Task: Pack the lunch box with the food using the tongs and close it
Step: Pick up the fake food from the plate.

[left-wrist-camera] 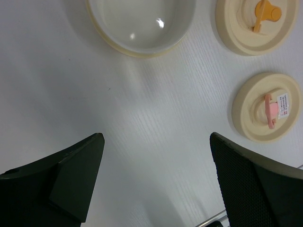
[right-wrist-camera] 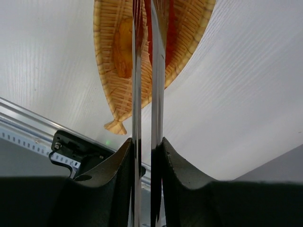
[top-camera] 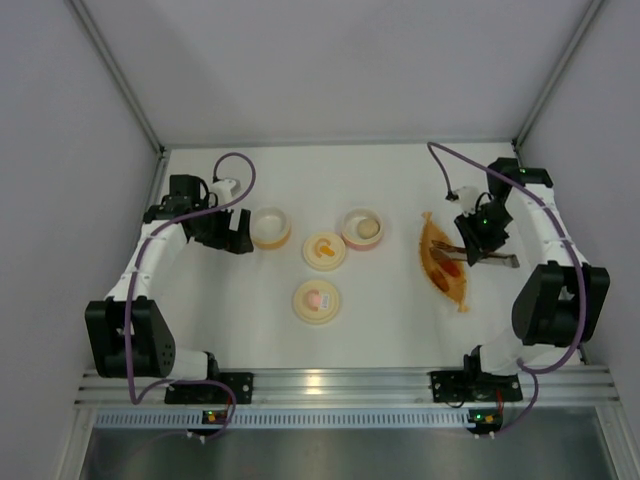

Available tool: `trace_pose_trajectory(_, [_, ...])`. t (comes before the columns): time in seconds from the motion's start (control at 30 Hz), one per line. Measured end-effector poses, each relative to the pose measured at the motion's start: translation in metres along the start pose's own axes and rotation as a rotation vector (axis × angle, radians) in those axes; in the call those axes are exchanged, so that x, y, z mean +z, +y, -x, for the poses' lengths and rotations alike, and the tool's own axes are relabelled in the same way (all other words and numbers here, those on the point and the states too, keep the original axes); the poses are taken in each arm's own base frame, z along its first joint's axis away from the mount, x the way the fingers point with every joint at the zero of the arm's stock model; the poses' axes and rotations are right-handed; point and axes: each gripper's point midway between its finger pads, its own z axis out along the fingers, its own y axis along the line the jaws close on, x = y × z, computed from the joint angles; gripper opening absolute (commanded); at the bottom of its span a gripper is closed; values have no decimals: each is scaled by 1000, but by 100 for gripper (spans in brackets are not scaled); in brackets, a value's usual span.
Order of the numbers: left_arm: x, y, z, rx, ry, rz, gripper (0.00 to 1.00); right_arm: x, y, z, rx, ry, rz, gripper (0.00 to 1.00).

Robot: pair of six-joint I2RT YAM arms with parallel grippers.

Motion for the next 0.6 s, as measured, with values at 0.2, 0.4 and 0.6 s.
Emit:
trace_pose_trajectory(0.2, [0,0,0,-4,1,0,98,13,-2,0,6,46,36,22])
trace_pose_trajectory(0.4, [0,0,0,-5,1,0,98,15,-3,0,-5,54,39,40])
trace_pose_trajectory(0.6, [0,0,0,-5,1,0,98,14,-5,-4,-9,64,19,43])
